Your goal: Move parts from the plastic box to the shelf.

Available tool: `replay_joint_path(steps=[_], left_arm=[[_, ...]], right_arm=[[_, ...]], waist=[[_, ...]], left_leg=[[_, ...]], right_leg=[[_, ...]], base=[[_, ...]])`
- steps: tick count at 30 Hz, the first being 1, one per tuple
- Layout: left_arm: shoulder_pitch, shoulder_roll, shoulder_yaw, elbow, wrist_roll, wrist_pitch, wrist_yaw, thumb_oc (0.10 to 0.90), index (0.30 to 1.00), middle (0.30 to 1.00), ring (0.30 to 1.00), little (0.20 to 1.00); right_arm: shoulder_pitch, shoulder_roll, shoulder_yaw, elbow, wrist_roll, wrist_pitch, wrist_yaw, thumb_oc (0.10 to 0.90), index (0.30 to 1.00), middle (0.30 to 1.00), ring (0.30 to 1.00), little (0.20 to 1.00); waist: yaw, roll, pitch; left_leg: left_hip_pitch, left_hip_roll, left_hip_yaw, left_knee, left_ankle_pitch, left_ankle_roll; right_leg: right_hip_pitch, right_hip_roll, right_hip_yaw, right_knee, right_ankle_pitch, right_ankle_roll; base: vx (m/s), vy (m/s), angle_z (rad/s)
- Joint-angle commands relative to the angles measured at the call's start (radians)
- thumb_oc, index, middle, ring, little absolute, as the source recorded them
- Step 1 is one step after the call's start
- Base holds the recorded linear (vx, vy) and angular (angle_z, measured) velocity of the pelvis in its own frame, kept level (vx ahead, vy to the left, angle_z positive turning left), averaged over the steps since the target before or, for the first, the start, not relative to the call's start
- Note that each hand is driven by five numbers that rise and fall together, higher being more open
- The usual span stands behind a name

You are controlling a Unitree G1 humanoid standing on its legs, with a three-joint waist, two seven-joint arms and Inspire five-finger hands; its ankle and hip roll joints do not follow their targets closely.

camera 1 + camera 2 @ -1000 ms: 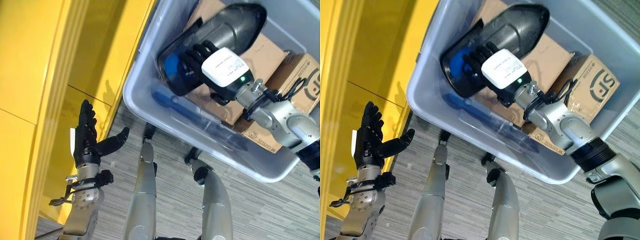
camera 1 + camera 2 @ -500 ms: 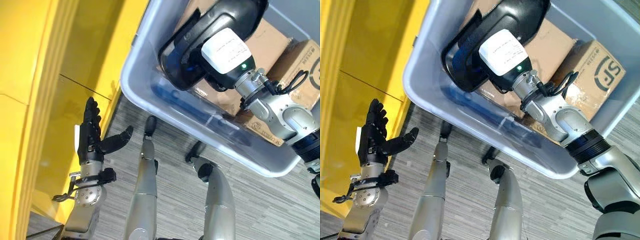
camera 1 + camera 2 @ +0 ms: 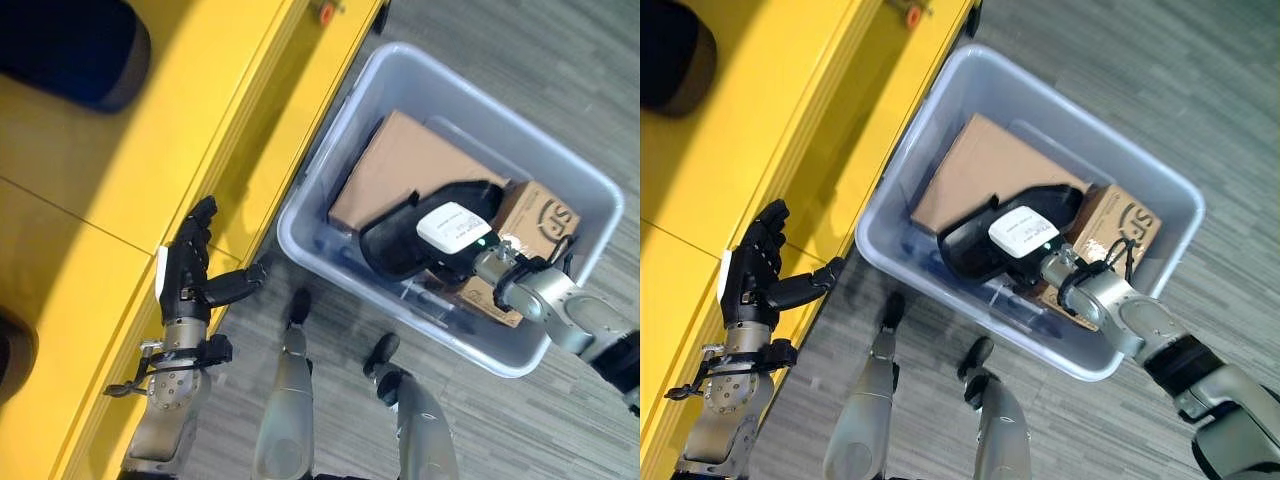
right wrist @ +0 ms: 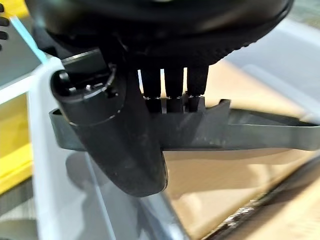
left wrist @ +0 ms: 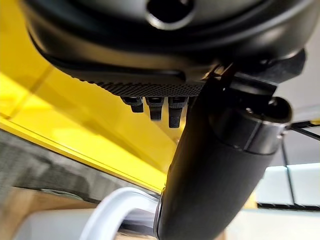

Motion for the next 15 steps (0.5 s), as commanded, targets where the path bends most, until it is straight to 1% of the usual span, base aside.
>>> replay_joint_path(steps=[1,2,3,4,5,6,8,9,10,11,13,14,15], left_arm=[[0.022,0.072,0.068,-0.084,-0.013,-0.073,-0.018,0.900,1.000,1.000,1.000,1.000],[0.025,0.071,0.073,-0.087,-0.012,-0.069,-0.026,0.900,1.000,1.000,1.000,1.000],[0.030,0.074,0.078,-0.088,-0.012,-0.066,-0.043,0.900,1.000,1.000,1.000,1.000],[0.029,0.075,0.076,-0.089,-0.012,-0.066,-0.044,0.900,1.000,1.000,1.000,1.000],[0.037,0.080,0.079,-0.082,0.001,-0.065,-0.052,0.900,1.000,1.000,1.000,1.000],[0.037,0.087,0.080,-0.090,0.004,-0.065,-0.059,0.900,1.000,1.000,1.000,1.000],[0.042,0.100,0.095,-0.095,0.017,-0.063,-0.066,0.900,1.000,1.000,1.000,1.000],[0.041,0.101,0.093,-0.096,0.017,-0.063,-0.066,0.900,1.000,1.000,1.000,1.000],[0.046,0.116,0.105,-0.104,0.036,-0.064,-0.072,0.900,1.000,1.000,1.000,1.000],[0.049,0.121,0.113,-0.109,0.040,-0.064,-0.073,0.900,1.000,1.000,1.000,1.000],[0.047,0.138,0.118,-0.116,0.062,-0.065,-0.076,0.900,1.000,1.000,1.000,1.000],[0.046,0.138,0.117,-0.116,0.062,-0.065,-0.076,0.900,1.000,1.000,1.000,1.000],[0.044,0.144,0.120,-0.116,0.073,-0.069,-0.072,0.900,1.000,1.000,1.000,1.000]], right_arm=[[-0.067,-0.065,-0.116,-0.087,0.087,-0.028,-0.060,0.400,0.300,0.300,0.300,0.300],[-0.043,-0.085,-0.155,-0.111,0.098,-0.032,-0.065,0.400,0.300,0.300,0.300,0.300],[-0.001,-0.124,-0.219,-0.156,0.137,-0.042,-0.066,0.400,0.300,0.300,0.300,0.300],[0.007,-0.126,-0.228,-0.161,0.138,-0.041,-0.063,0.400,0.300,0.300,0.300,0.300],[0.058,-0.144,-0.294,-0.188,0.174,-0.048,-0.075,0.400,0.300,0.300,0.300,0.300],[0.096,-0.163,-0.348,-0.215,0.194,-0.051,-0.069,0.400,0.300,0.300,0.300,0.300],[0.146,-0.177,-0.422,-0.246,0.227,-0.061,-0.081,0.400,0.300,0.300,0.300,0.300],[0.154,-0.178,-0.430,-0.250,0.227,-0.061,-0.079,0.400,0.300,0.300,0.300,0.300],[0.173,-0.195,-0.476,-0.272,0.257,-0.070,-0.081,0.400,0.300,0.300,0.300,0.300],[0.195,-0.199,-0.506,-0.276,0.267,-0.075,-0.087,0.400,0.300,0.300,0.300,0.300],[0.198,-0.212,-0.532,-0.294,0.286,-0.082,-0.090,0.400,0.300,0.300,0.300,0.300],[0.199,-0.212,-0.533,-0.294,0.286,-0.082,-0.090,0.400,0.300,0.300,0.300,0.300],[0.201,-0.210,-0.543,-0.297,0.297,-0.086,-0.094,0.400,0.300,0.300,0.300,0.300]], waist=[[-0.011,-0.057,-0.104],[-0.019,-0.058,-0.121],[-0.037,-0.058,-0.158],[-0.035,-0.057,-0.159],[-0.053,-0.057,-0.196],[-0.058,-0.054,-0.212],[-0.075,-0.049,-0.247],[-0.073,-0.049,-0.247],[-0.086,-0.048,-0.279],[-0.091,-0.047,-0.294],[-0.101,-0.045,-0.320],[-0.099,-0.044,-0.320],[-0.107,-0.043,-0.333]], left_leg=[[0.081,0.016,0.069,-0.039,-0.070,-0.017],[0.095,0.017,0.072,-0.048,-0.069,-0.018],[0.124,0.016,0.082,-0.064,-0.070,-0.018],[0.121,0.015,0.081,-0.066,-0.065,-0.016],[0.148,0.016,0.089,-0.082,-0.067,-0.019],[0.161,0.017,0.092,-0.096,-0.061,-0.017],[0.193,0.019,0.108,-0.114,-0.064,-0.019],[0.191,0.019,0.108,-0.116,-0.059,-0.018],[0.217,0.025,0.125,-0.120,-0.072,-0.018],[0.227,0.027,0.136,-0.124,-0.070,-0.017],[0.253,0.033,0.155,-0.125,-0.083,-0.017],[0.251,0.033,0.156,-0.126,-0.079,-0.016],[0.259,0.038,0.167,-0.126,-0.082,-0.017]], right_leg=[[0.294,0.031,-0.008,-0.233,-0.053,0.057],[0.308,0.030,-0.010,-0.243,-0.046,0.061],[0.330,0.028,-0.001,-0.266,-0.032,0.067],[0.329,0.029,-0.003,-0.269,-0.027,0.067],[0.351,0.027,0.001,-0.287,-0.019,0.074],[0.358,0.025,0.003,-0.298,-0.007,0.077],[0.373,0.025,0.019,-0.309,0.000,0.084],[0.372,0.025,0.019,-0.311,0.004,0.084],[0.387,0.025,0.035,-0.322,0.012,0.090],[0.392,0.024,0.042,-0.331,0.022,0.093],[0.404,0.024,0.062,-0.338,0.025,0.099],[0.402,0.024,0.063,-0.340,0.030,0.098],[0.403,0.023,0.072,-0.344,0.036,0.101]], base=[[0.03,0.019,-0.24],[0.03,0.042,-0.26],[0.02,0.048,-0.16],[0.05,0.062,-0.14],[0.03,0.056,-0.06],[0.07,0.070,-0.01],[0.04,0.054,0.03],[0.04,0.055,-0.07],[0.03,0.056,-0.17],[0.06,0.066,-0.22],[0.03,0.045,-0.26],[0.01,0.038,-0.28],[0.00,0.041,-0.22]])
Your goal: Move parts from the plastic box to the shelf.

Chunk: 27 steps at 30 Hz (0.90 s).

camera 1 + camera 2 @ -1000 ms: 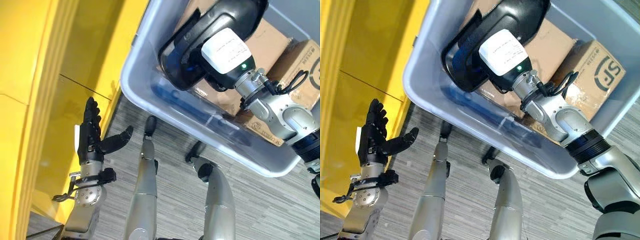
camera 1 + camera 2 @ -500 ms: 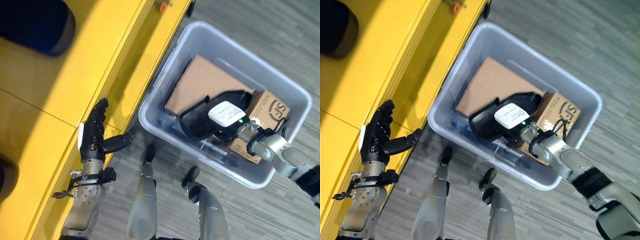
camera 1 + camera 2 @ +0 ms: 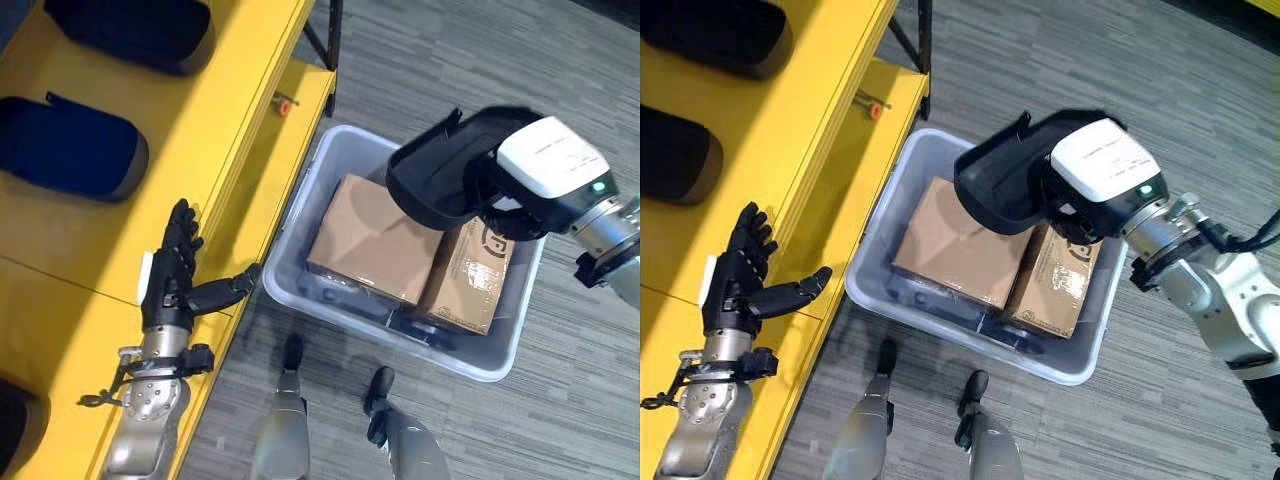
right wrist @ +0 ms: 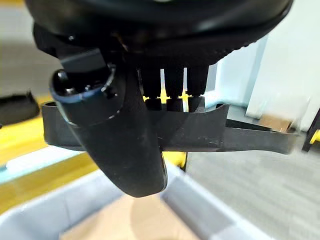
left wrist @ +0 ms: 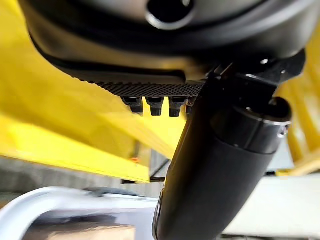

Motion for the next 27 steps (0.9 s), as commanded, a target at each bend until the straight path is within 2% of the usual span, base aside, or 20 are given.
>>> replay_joint_path(steps=[1,8,11,13,18,19,22,25,27], left_arm=[[0.009,0.108,0.020,-0.076,0.081,-0.102,0.001,0.900,1.000,1.000,1.000,1.000],[-0.040,0.167,0.009,-0.103,0.120,-0.120,0.003,0.900,1.000,1.000,1.000,1.000],[-0.084,0.226,-0.007,-0.118,0.180,-0.129,0.017,0.900,1.000,1.000,1.000,1.000],[-0.138,0.276,-0.042,-0.129,0.225,-0.140,0.039,0.900,1.000,1.000,1.000,1.000],[-0.190,0.331,-0.074,-0.132,0.303,-0.143,0.075,0.900,1.000,1.000,1.000,1.000],[-0.212,0.340,-0.093,-0.135,0.326,-0.144,0.090,0.900,1.000,1.000,1.000,1.000],[-0.266,0.388,-0.131,-0.137,0.419,-0.135,0.120,0.900,1.000,1.000,1.000,1.000],[-0.298,0.393,-0.157,-0.144,0.442,-0.138,0.127,0.900,1.000,1.000,1.000,1.000],[-0.367,0.402,-0.219,-0.129,0.509,-0.137,0.143,0.900,1.000,1.000,1.000,1.000]], right_arm=[[-0.030,-0.022,-0.003,-0.022,0.091,-0.022,-0.096,0.400,0.300,0.300,0.300,0.300],[-0.025,-0.032,0.003,-0.006,0.154,-0.031,-0.080,0.400,0.300,0.300,0.300,0.300],[-0.056,-0.032,0.047,0.026,0.186,-0.030,-0.070,0.400,0.300,0.300,0.300,0.300],[-0.133,-0.042,0.133,0.059,0.194,-0.027,-0.063,0.400,0.300,0.300,0.300,0.300],[-0.250,-0.044,0.258,0.100,0.194,-0.026,-0.061,0.400,0.300,0.300,0.300,0.300],[-0.298,-0.032,0.309,0.121,0.201,-0.027,-0.063,0.400,0.300,0.300,0.300,0.300],[-0.357,-0.017,0.377,0.157,0.199,-0.023,-0.064,0.400,0.300,0.300,0.300,0.300],[-0.385,-0.010,0.408,0.162,0.206,-0.026,-0.061,0.400,0.300,0.300,0.300,0.300],[-0.432,0.007,0.457,0.187,0.216,-0.029,-0.062,0.400,0.300,0.300,0.300,0.300]], waist=[[-0.054,-0.041,-0.268],[-0.094,-0.026,-0.322],[-0.109,-0.021,-0.337],[-0.118,-0.019,-0.348],[-0.129,-0.015,-0.353],[-0.136,-0.013,-0.360],[-0.148,-0.011,-0.365],[-0.156,-0.009,-0.367],[-0.167,-0.009,-0.376]], left_leg=[[0.092,0.052,0.083,-0.054,-0.077,-0.037],[0.125,0.069,0.141,-0.054,-0.088,-0.047],[0.153,0.074,0.162,-0.054,-0.101,-0.051],[0.176,0.081,0.180,-0.054,-0.108,-0.055],[0.197,0.087,0.209,-0.054,-0.111,-0.055],[0.207,0.091,0.224,-0.054,-0.115,-0.055],[0.230,0.092,0.239,-0.054,-0.126,-0.054],[0.235,0.091,0.245,-0.054,-0.126,-0.054],[0.242,0.093,0.253,-0.054,-0.130,-0.054]], right_leg=[[0.181,-0.006,0.016,-0.070,-0.104,0.068],[0.185,-0.015,0.063,-0.104,-0.068,0.080],[0.192,-0.016,0.085,-0.105,-0.071,0.083],[0.194,-0.018,0.104,-0.105,-0.069,0.086],[0.187,-0.019,0.138,-0.105,-0.062,0.088],[0.186,-0.021,0.153,-0.105,-0.059,0.089],[0.194,-0.024,0.165,-0.105,-0.061,0.092],[0.195,-0.023,0.170,-0.105,-0.060,0.092],[0.198,-0.025,0.178,-0.105,-0.062,0.093]], base=[[0.02,0.052,-0.29],[0.00,0.031,-0.28],[0.02,0.018,-0.27],[0.02,0.013,-0.19],[0.01,0.015,-0.26],[0.00,0.014,-0.22],[0.02,0.021,-0.26],[0.01,0.015,-0.16],[0.00,0.010,-0.02]])
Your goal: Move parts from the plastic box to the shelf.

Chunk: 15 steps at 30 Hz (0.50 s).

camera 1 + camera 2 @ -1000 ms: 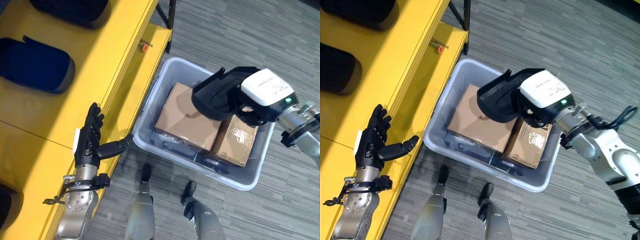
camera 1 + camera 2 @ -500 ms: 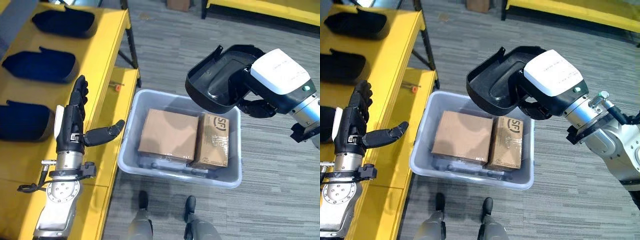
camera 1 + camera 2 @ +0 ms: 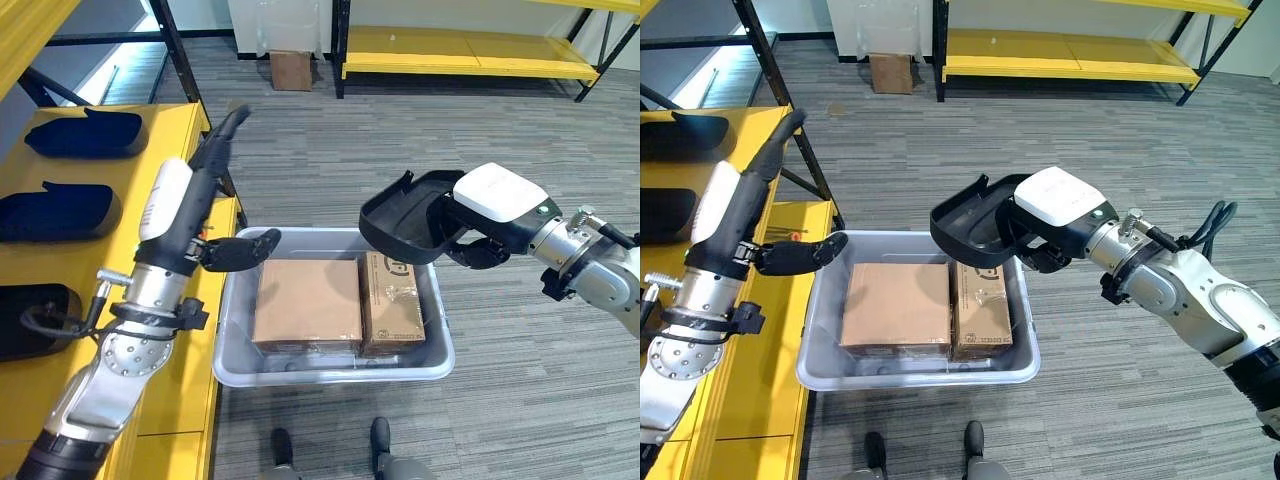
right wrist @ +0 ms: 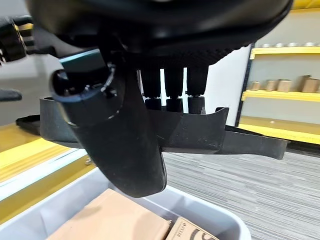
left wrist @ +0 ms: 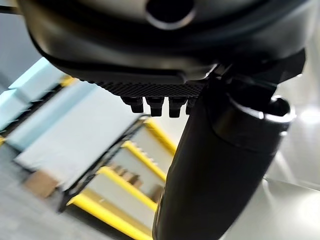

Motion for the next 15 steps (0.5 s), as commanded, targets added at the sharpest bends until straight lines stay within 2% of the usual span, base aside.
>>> replay_joint_path(steps=[1,9,13,15], left_arm=[[-0.131,0.072,-0.088,-0.010,0.093,-0.079,0.089,0.900,1.000,1.000,1.000,1.000],[-0.267,0.098,-0.222,0.010,0.228,-0.081,0.104,0.900,1.000,1.000,1.000,1.000],[-0.278,0.099,-0.242,0.014,0.235,-0.082,0.103,0.900,1.000,1.000,1.000,1.000],[-0.315,0.086,-0.295,0.021,0.263,-0.083,0.097,0.900,1.000,1.000,1.000,1.000]], right_arm=[[-0.222,0.036,0.040,0.051,0.085,0.000,-0.078,0.400,0.300,0.300,0.300,0.300],[-0.275,0.059,0.093,0.090,0.075,0.001,-0.090,0.400,0.300,0.300,0.300,0.300],[-0.286,0.061,0.100,0.096,0.074,0.000,-0.093,0.400,0.300,0.300,0.300,0.300],[-0.316,0.073,0.115,0.096,0.076,-0.001,-0.099,0.400,0.300,0.300,0.300,0.300]], waist=[[-0.003,-0.023,-0.157],[-0.022,-0.019,-0.163],[-0.024,-0.019,-0.162],[-0.029,-0.019,-0.165]], left_leg=[[0.063,0.066,0.037,-0.008,-0.095,-0.047],[0.064,0.067,0.034,-0.008,-0.096,-0.049],[0.065,0.068,0.034,-0.008,-0.096,-0.049],[0.065,0.070,0.035,-0.008,-0.097,-0.049]], right_leg=[[0.120,-0.059,-0.022,-0.002,-0.138,0.097],[0.124,-0.059,-0.030,-0.002,-0.143,0.097],[0.125,-0.059,-0.029,-0.002,-0.144,0.097],[0.126,-0.058,-0.031,-0.002,-0.146,0.097]], base=[[-0.01,0.012,-0.08],[0.00,0.004,-0.04],[0.00,0.000,0.00],[0.00,0.000,0.00]])
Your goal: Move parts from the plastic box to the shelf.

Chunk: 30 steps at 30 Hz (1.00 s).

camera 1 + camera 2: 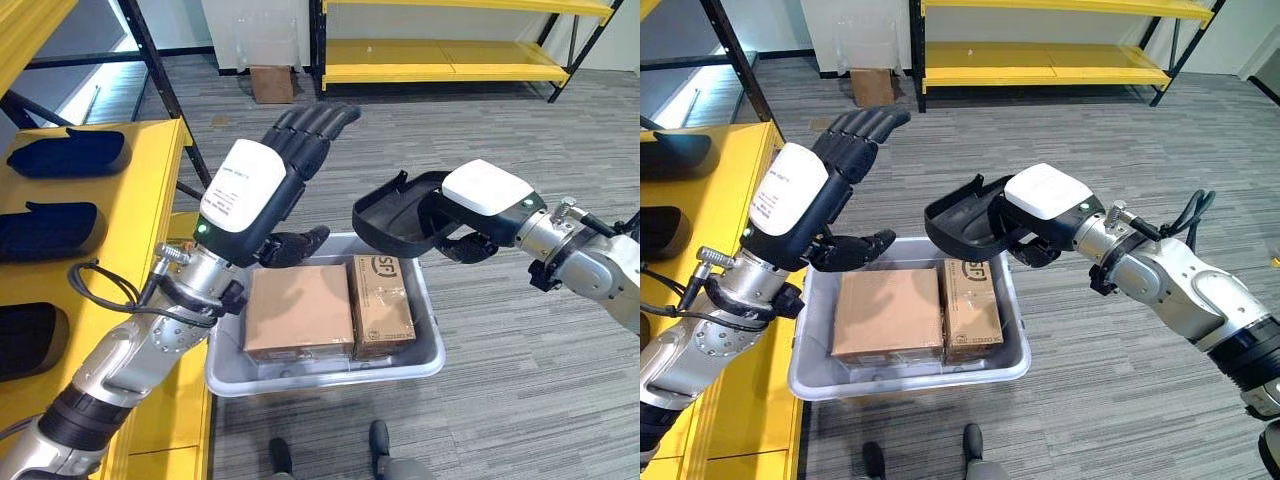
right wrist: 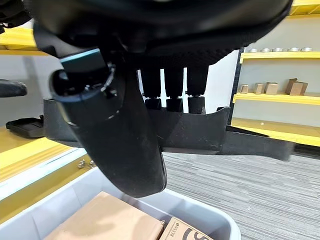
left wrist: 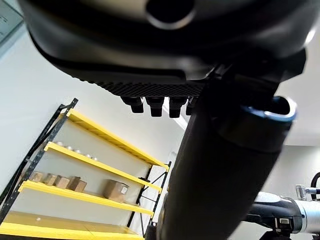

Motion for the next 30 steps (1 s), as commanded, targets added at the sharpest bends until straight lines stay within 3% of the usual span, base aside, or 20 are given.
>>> replay_joint_path(steps=[1,25,30], left_arm=[[-0.121,0.025,-0.075,0.014,0.046,-0.043,0.065,0.900,1.000,1.000,1.000,1.000],[-0.130,-0.102,-0.159,0.085,0.045,-0.023,0.049,0.900,1.000,1.000,1.000,1.000],[-0.142,-0.163,-0.195,0.136,0.044,-0.010,0.046,0.900,1.000,1.000,1.000,1.000]], right_arm=[[-0.199,0.041,-0.003,0.033,0.070,-0.002,-0.100,0.400,0.300,0.300,0.300,0.300],[-0.262,0.098,0.026,0.043,0.091,0.009,-0.104,0.400,0.300,0.300,0.300,0.300],[-0.266,0.127,0.019,0.056,0.096,0.014,-0.106,0.400,0.300,0.300,0.300,0.300]], waist=[[0.002,-0.023,-0.150],[-0.003,-0.025,-0.145],[-0.006,-0.028,-0.142]], left_leg=[[0.054,0.066,0.022,-0.008,-0.098,-0.049],[0.057,0.070,0.018,-0.008,-0.098,-0.046],[0.058,0.071,0.019,-0.008,-0.099,-0.045]], right_leg=[[0.124,-0.061,-0.046,-0.002,-0.151,0.098],[0.130,-0.057,-0.046,-0.002,-0.162,0.087],[0.132,-0.055,-0.045,-0.002,-0.163,0.085]], base=[[0.00,0.000,0.00],[0.00,0.000,0.00],[0.00,0.000,0.00]])
